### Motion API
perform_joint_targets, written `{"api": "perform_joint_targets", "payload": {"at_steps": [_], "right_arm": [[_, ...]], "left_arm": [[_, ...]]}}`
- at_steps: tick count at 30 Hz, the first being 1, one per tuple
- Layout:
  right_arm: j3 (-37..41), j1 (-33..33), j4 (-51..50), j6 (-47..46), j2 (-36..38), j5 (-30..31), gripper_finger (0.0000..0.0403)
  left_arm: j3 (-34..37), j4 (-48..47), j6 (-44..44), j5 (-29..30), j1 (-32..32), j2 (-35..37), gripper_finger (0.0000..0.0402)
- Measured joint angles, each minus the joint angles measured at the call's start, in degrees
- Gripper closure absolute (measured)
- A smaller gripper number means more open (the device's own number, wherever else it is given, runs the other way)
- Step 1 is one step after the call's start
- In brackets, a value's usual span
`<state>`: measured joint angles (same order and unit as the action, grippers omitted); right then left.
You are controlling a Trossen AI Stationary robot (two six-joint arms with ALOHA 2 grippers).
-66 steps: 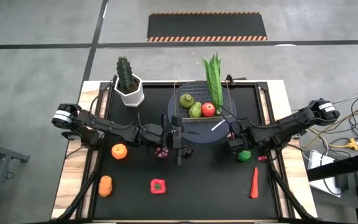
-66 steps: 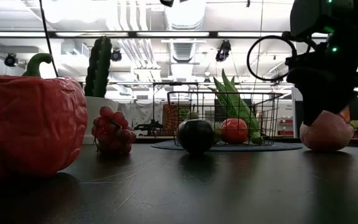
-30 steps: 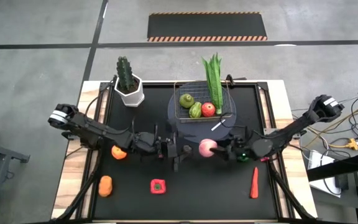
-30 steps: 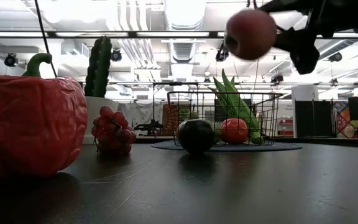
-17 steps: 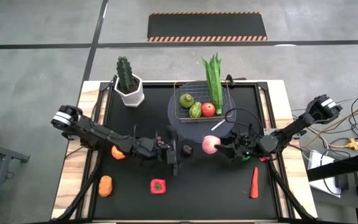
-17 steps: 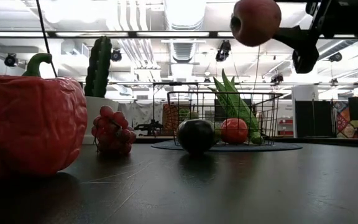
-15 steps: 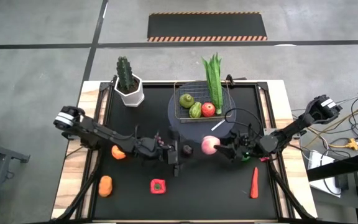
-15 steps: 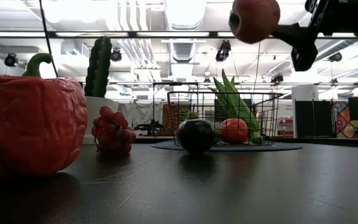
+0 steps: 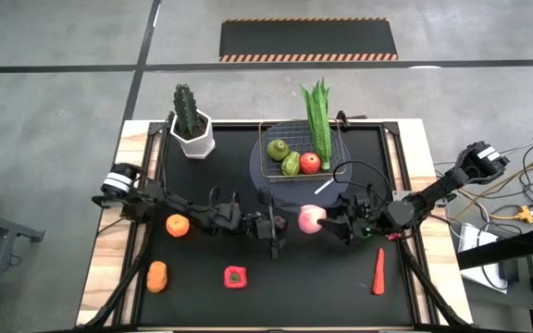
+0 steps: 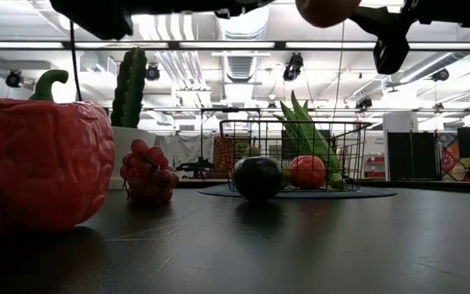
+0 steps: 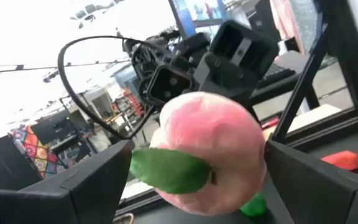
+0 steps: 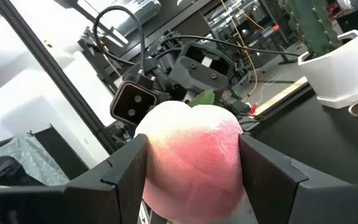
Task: Build produce basket
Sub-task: Put the peach into the gold wire basket
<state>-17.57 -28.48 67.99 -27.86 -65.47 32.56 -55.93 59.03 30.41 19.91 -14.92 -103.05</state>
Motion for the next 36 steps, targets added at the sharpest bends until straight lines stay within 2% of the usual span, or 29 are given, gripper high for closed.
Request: {"api": "perform_joint_targets", "payload": {"at_steps": [11, 18, 22, 28, 32, 36], "right_arm": [[-0.2, 0.0, 0.4, -0.1, 0.0, 0.4, 0.0193], [-0.2, 0.0, 0.0, 0.4, 0.0, 0.5, 0.0186], [-0.2, 0.0, -0.3, 0.7, 0.0, 0.7, 0.0154], [-0.2, 0.0, -0.6, 2.0, 0.1, 0.5, 0.0085], [-0.2, 0.0, -0.9, 2.5, 0.9, 0.5, 0.0058], [-0.2, 0.0, -3.6, 3.5, 3.0, 0.5, 0.005]], "left_arm": [[-1.4, 0.7, -0.1, -1.7, 0.8, -2.8, 0.0054], [-1.4, 0.5, -0.1, -1.8, 0.8, -2.8, 0.01], [-1.3, 0.4, -1.3, -1.8, 0.8, -2.8, 0.0117], [-1.3, -0.2, -3.1, -1.4, 0.8, -2.8, 0.0121], [-1.3, -6.2, -6.0, -0.5, 0.8, -0.6, 0.0122], [-1.2, -14.8, -7.7, 1.5, 0.8, 2.9, 0.0122]]}}
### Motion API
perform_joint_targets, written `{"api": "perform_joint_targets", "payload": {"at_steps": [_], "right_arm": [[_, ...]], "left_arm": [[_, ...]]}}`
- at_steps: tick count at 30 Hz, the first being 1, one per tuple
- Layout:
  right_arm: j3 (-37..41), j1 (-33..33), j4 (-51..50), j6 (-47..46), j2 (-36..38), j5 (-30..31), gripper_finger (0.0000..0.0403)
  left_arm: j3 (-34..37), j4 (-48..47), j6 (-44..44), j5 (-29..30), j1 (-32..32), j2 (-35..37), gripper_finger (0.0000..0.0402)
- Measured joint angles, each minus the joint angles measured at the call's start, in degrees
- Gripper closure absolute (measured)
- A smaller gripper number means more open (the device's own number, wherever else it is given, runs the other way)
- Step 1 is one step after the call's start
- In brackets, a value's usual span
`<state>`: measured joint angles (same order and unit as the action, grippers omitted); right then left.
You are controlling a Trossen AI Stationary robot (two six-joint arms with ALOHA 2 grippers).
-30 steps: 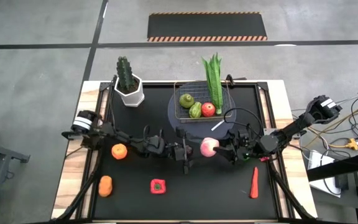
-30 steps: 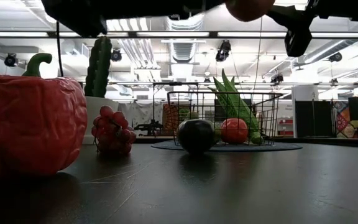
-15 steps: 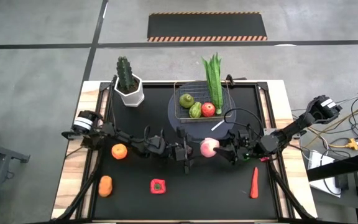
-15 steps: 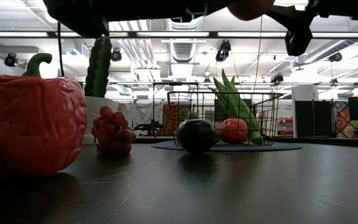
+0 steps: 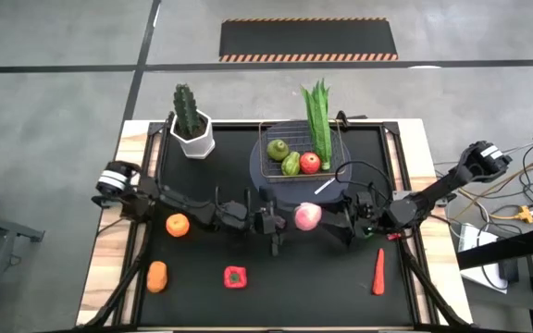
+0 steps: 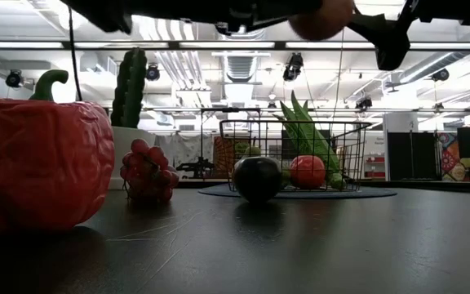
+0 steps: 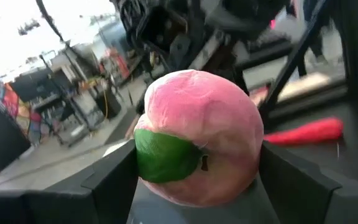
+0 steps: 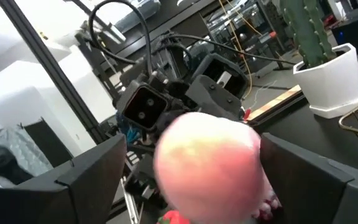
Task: Build produce basket
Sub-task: Put the peach into the gold wire basket
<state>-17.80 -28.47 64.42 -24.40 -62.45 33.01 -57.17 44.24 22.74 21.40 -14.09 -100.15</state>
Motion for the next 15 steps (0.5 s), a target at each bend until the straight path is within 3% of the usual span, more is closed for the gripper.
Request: {"api": "perform_joint_targets", "payload": {"at_steps": [8, 15], "right_arm": [[0.0, -0.2, -6.1, 2.6, 5.2, -0.7, 0.006], [0.0, -0.2, -13.0, 2.5, 8.8, -0.7, 0.0072]], "left_arm": [[-2.3, -22.6, -2.3, 1.4, 2.5, 8.9, 0.0123], [-11.9, -48.4, -6.3, 1.5, 9.9, 11.9, 0.0123]]}}
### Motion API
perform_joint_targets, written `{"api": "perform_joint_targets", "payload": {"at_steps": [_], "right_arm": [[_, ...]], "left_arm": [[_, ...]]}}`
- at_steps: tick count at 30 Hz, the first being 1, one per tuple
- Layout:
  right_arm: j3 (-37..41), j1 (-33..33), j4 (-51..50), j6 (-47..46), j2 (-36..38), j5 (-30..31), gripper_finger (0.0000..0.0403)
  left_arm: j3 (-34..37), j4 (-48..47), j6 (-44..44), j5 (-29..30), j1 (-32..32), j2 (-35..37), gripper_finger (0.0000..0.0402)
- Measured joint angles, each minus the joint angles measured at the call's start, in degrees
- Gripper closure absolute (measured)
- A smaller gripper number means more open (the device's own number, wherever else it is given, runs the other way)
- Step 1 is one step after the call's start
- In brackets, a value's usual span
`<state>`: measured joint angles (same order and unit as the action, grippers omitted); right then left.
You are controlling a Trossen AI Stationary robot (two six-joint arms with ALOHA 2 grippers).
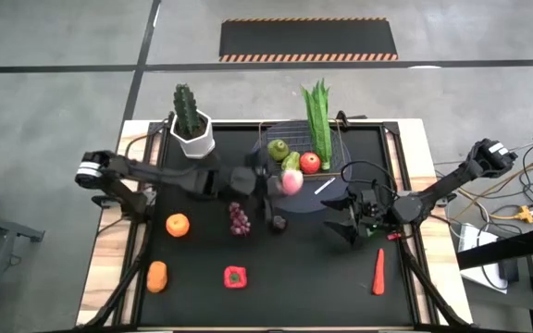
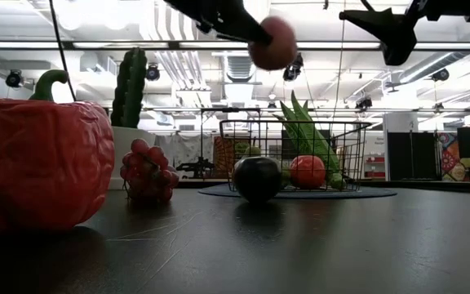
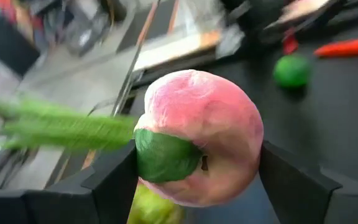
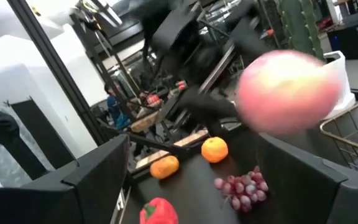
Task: Build produce basket
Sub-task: Put the peach into the gold wire basket
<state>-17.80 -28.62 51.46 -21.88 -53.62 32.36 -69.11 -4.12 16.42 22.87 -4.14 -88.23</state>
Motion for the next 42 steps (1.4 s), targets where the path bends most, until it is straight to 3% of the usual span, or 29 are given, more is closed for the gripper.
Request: {"api": "perform_joint_targets", "payload": {"at_steps": [6, 10, 23, 33, 42], "right_arm": [[0.0, 0.0, -2.1, 0.0, 0.2, 0.0, 0.0074], [0.0, 0.0, -3.4, -0.1, 0.2, 0.0, 0.0074], [0.0, 0.0, -4.9, -0.2, 0.2, 0.2, 0.0074], [0.0, 0.0, -6.1, -0.2, 0.1, 0.2, 0.0074], [0.0, 0.0, -6.3, -0.2, 0.1, 0.2, 0.0074]], "left_arm": [[-9.5, -17.3, -3.5, -5.4, 8.8, -1.5, 0.0123], [-14.3, -22.7, -6.2, -9.3, 13.3, -4.1, 0.0123], [-34.6, -48.5, -7.1, -11.6, 19.5, -19.3, 0.0123], [-37.5, -50.9, -7.1, -18.0, 22.5, -25.1, 0.0123], [-35.9, -50.7, -7.1, -18.4, 22.4, -25.9, 0.0123]]}}
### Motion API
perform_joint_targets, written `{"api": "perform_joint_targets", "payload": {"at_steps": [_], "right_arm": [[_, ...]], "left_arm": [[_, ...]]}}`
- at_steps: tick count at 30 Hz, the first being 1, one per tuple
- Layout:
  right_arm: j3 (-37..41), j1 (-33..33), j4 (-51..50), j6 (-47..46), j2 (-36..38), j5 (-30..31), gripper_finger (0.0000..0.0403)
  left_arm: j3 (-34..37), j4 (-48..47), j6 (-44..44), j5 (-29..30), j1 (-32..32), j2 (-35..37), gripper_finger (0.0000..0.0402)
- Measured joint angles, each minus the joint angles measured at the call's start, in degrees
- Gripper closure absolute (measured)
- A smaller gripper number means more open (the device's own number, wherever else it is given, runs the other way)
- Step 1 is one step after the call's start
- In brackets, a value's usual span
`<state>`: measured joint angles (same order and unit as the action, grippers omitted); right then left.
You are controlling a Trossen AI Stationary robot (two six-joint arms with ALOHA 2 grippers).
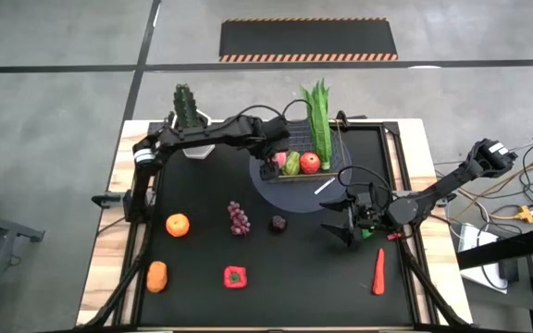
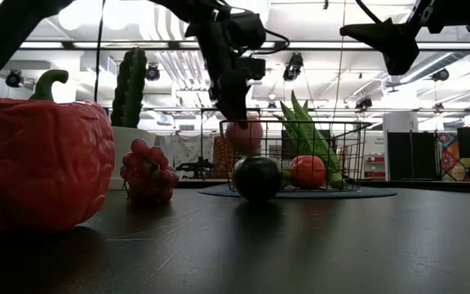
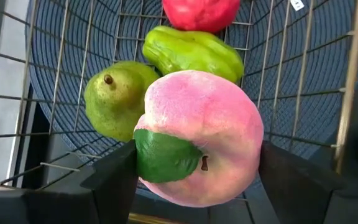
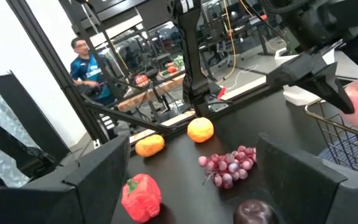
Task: Build produce basket
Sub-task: Put the peach into the gold wire basket
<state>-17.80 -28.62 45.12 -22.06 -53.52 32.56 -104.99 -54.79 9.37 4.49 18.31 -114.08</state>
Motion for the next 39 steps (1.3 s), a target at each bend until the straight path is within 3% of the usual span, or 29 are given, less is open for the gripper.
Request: {"api": "perform_joint_targets", "payload": {"at_steps": [5, 14, 39], "right_arm": [[0.0, 0.0, -0.1, 0.0, 0.0, 0.0, 0.0074], [0.0, 0.0, -0.4, 0.0, 0.0, 0.0, 0.0074], [0.0, 0.0, -1.2, -0.5, 0.0, 0.0, 0.0074]], "left_arm": [[0.0, 0.5, -1.2, 0.0, 0.0, 0.0, 0.0119], [0.1, 0.3, -1.5, 0.0, 0.0, 0.0, 0.0076], [0.0, 0.3, -1.6, 0.2, -0.1, 0.2, 0.0072]]}}
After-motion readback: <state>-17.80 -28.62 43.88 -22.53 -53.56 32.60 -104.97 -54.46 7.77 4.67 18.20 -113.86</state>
